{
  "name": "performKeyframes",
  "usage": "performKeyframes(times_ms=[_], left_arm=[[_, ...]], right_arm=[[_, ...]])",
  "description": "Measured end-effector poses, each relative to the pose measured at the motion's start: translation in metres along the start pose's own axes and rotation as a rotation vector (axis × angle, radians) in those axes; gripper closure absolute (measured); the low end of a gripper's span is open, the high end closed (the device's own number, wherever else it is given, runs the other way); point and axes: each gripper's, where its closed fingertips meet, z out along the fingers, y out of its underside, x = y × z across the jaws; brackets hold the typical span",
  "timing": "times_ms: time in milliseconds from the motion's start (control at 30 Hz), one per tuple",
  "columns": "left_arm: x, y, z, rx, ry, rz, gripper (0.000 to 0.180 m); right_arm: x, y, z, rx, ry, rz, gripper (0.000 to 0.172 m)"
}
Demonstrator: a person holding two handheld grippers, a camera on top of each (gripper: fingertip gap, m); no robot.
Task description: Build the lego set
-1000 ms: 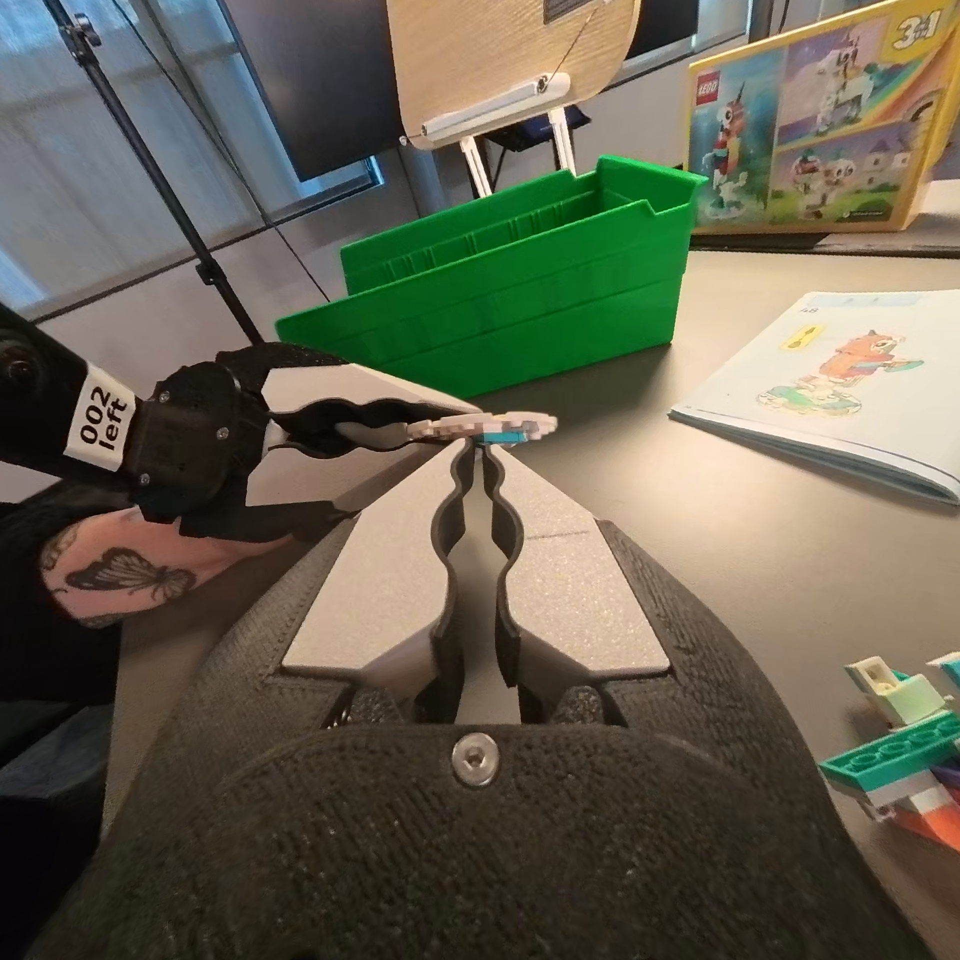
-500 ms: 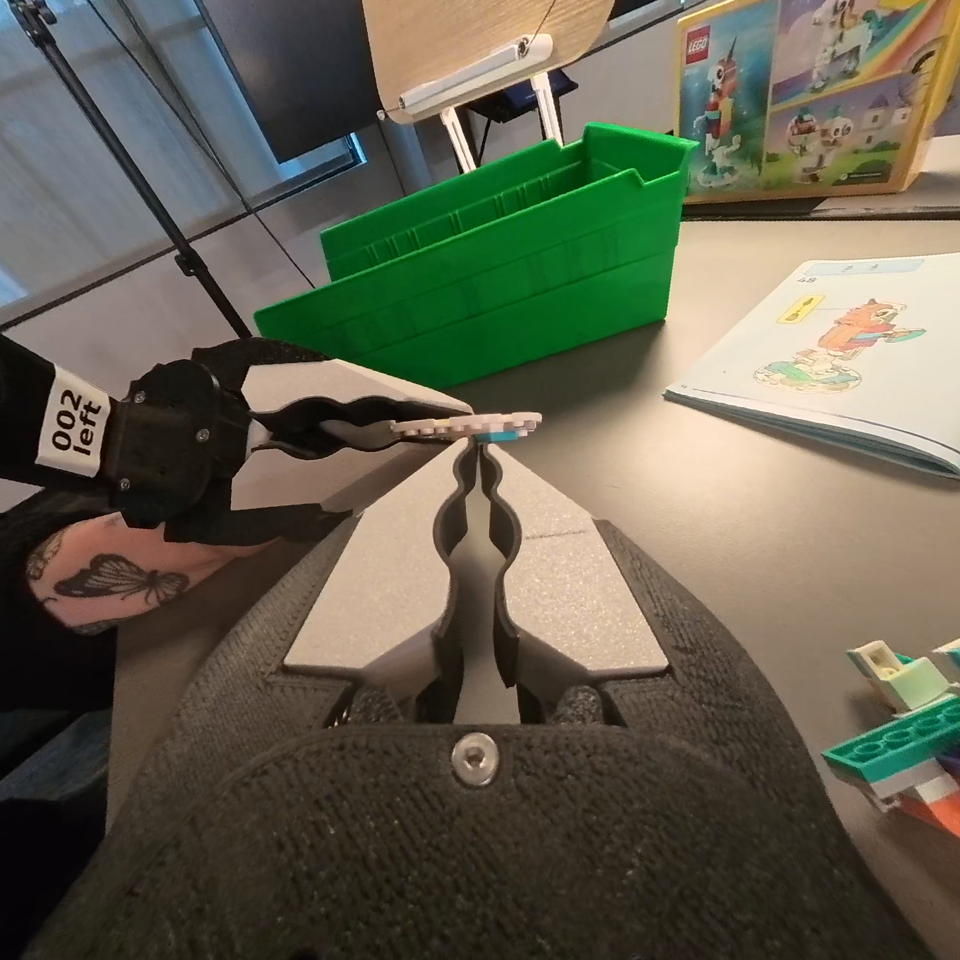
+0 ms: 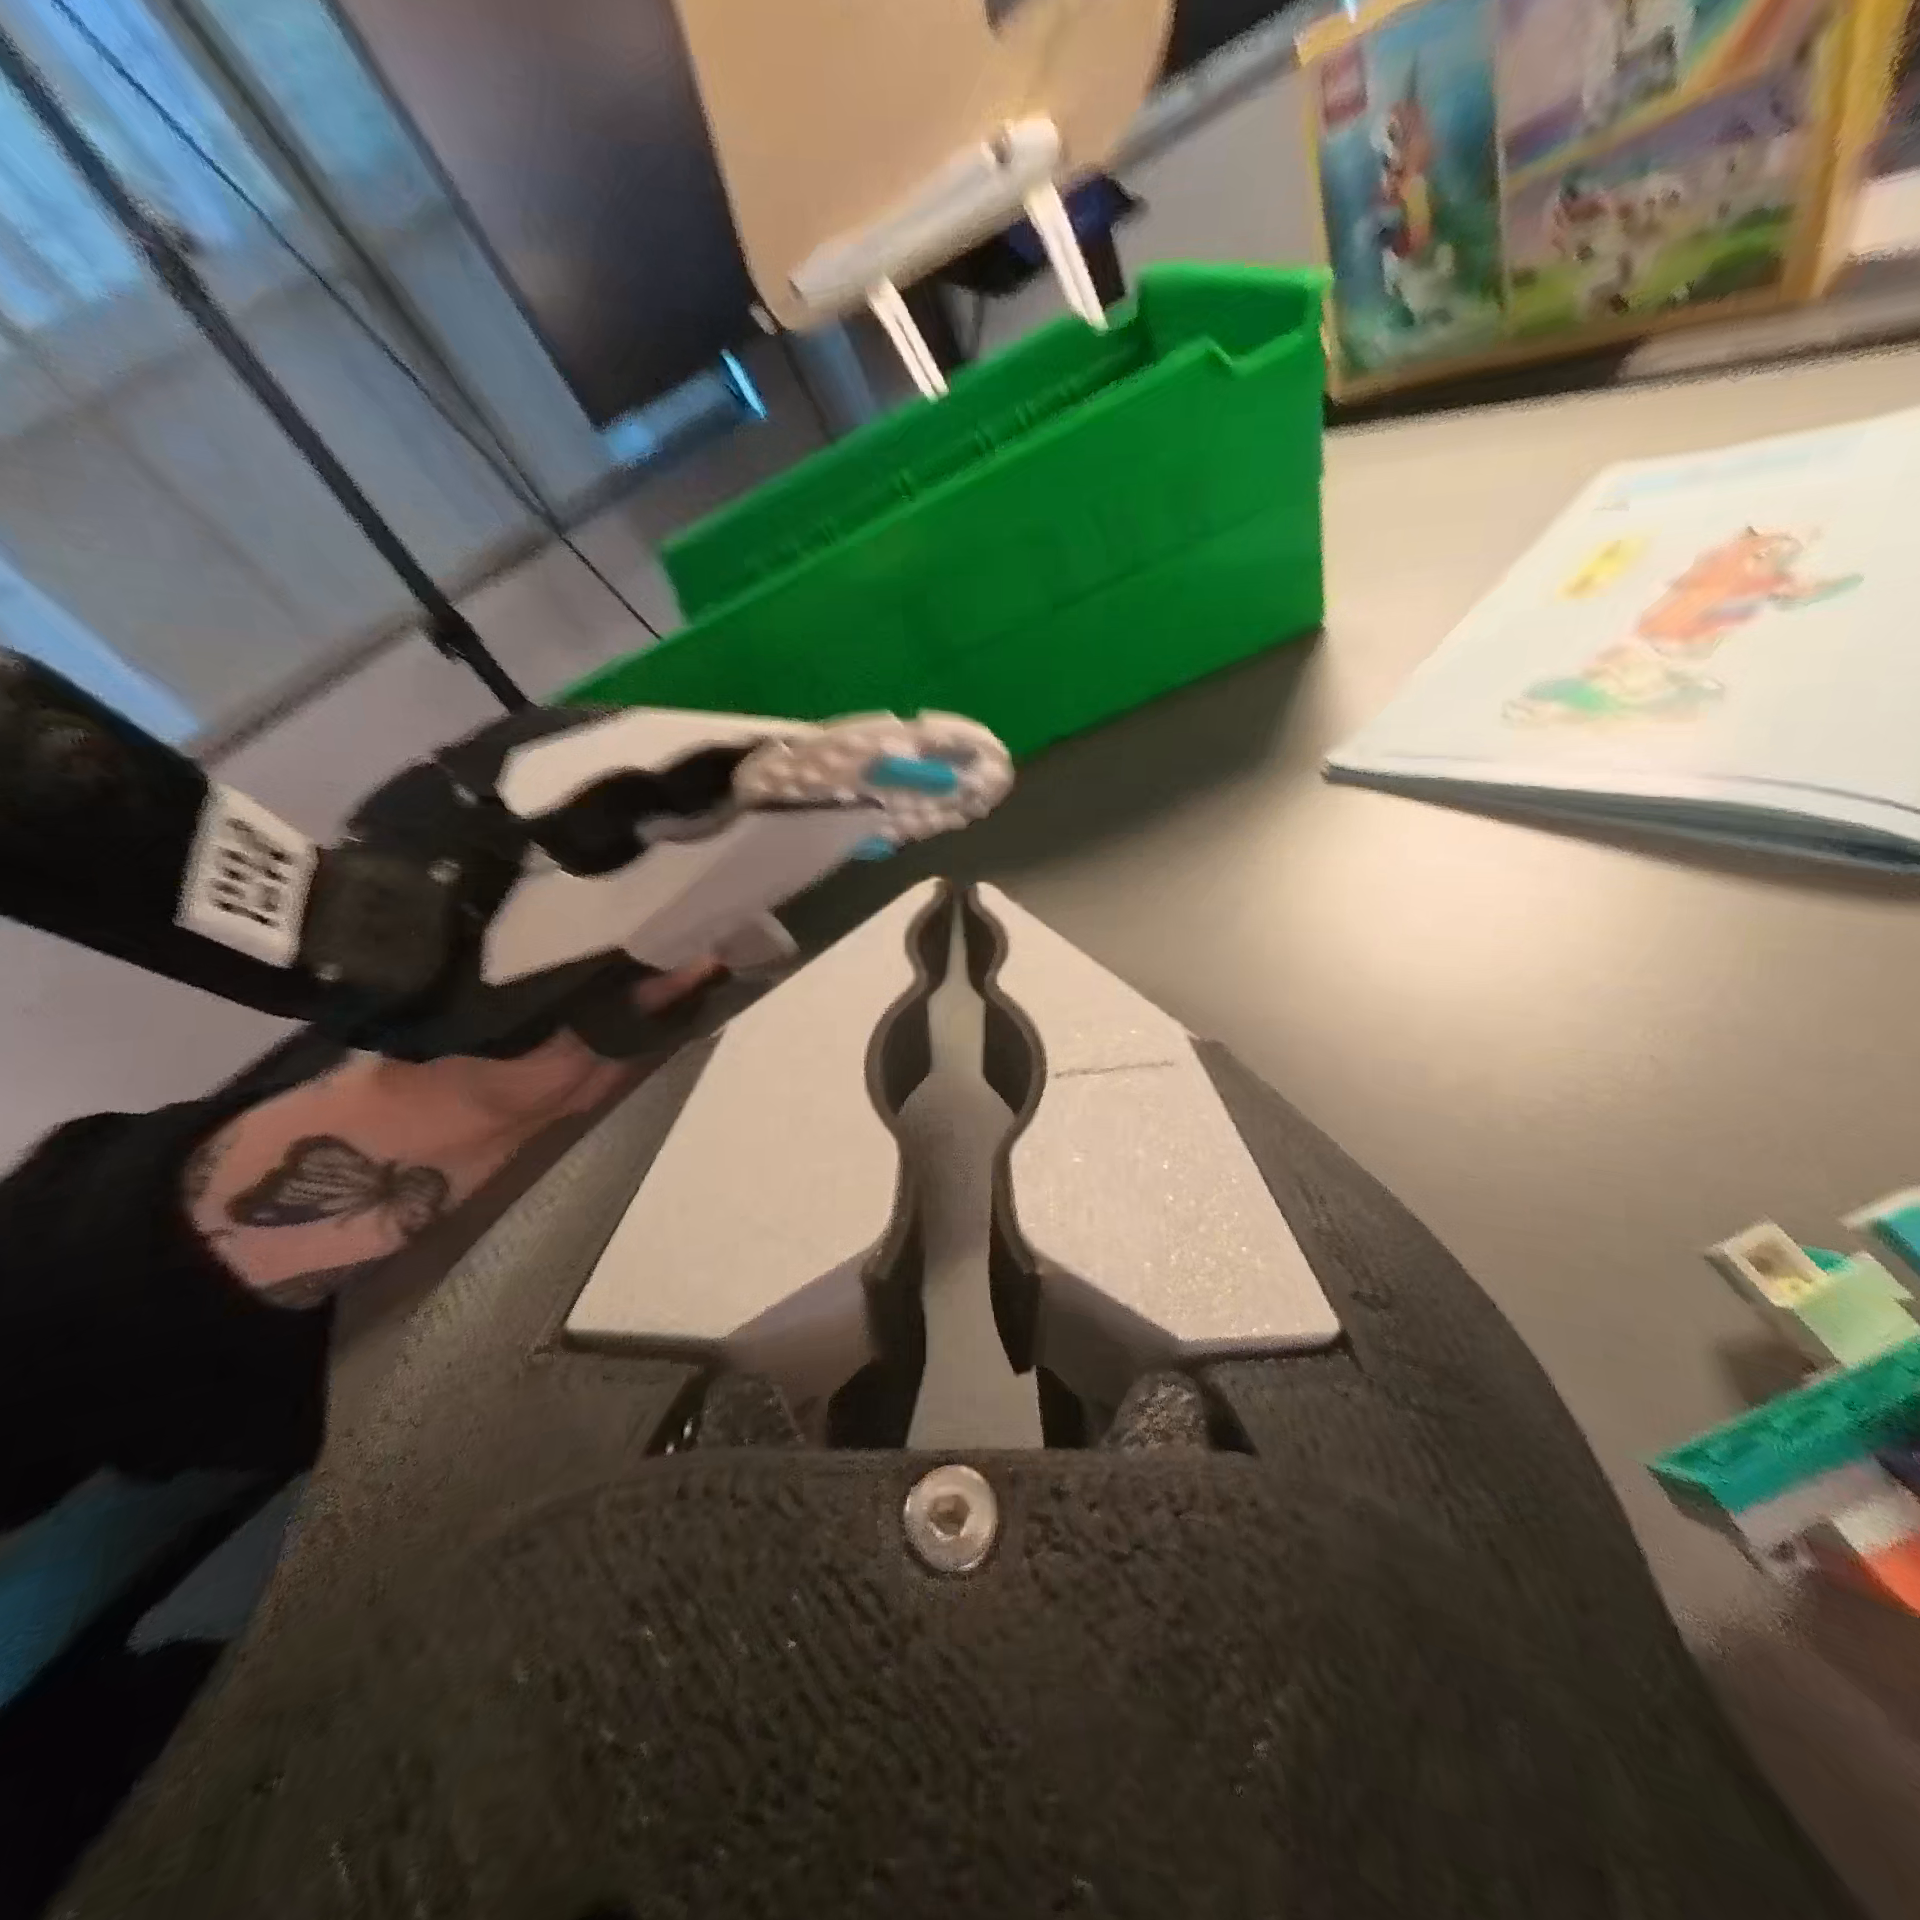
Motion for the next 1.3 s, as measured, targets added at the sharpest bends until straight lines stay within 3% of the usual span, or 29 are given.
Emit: performKeyframes(times_ms=[33, 200, 500, 833, 1033, 1067, 1300], left_arm=[[0.005, -0.002, 0.001, 0.011, 0.021, 0.011, 0.177], [0.015, -0.007, 0.001, 0.035, 0.070, 0.017, 0.176], [0.023, -0.021, -0.005, 0.130, 0.130, -0.018, 0.177], [0.023, -0.032, -0.012, 0.213, 0.164, -0.067, 0.177], [0.025, -0.030, -0.012, 0.205, 0.189, -0.077, 0.176], [0.024, -0.028, -0.012, 0.194, 0.193, -0.080, 0.176], [0.025, -0.025, -0.012, 0.173, 0.205, -0.078, 0.176]], right_arm=[[-0.006, -0.004, -0.002, 0.034, -0.038, 0.004, 0.164], [-0.015, -0.003, 0.002, 0.031, -0.097, 0.014, 0.136], [-0.022, -0.008, -0.001, 0.063, -0.195, 0.109, 0.150], [-0.028, -0.015, -0.006, 0.099, -0.316, 0.295, 0.146], [-0.032, -0.013, -0.010, 0.087, -0.287, 0.161, 0.157], [-0.033, -0.014, -0.012, 0.093, -0.281, 0.117, 0.172], [-0.031, -0.009, -0.010, 0.062, -0.251, 0.072, 0.172]])
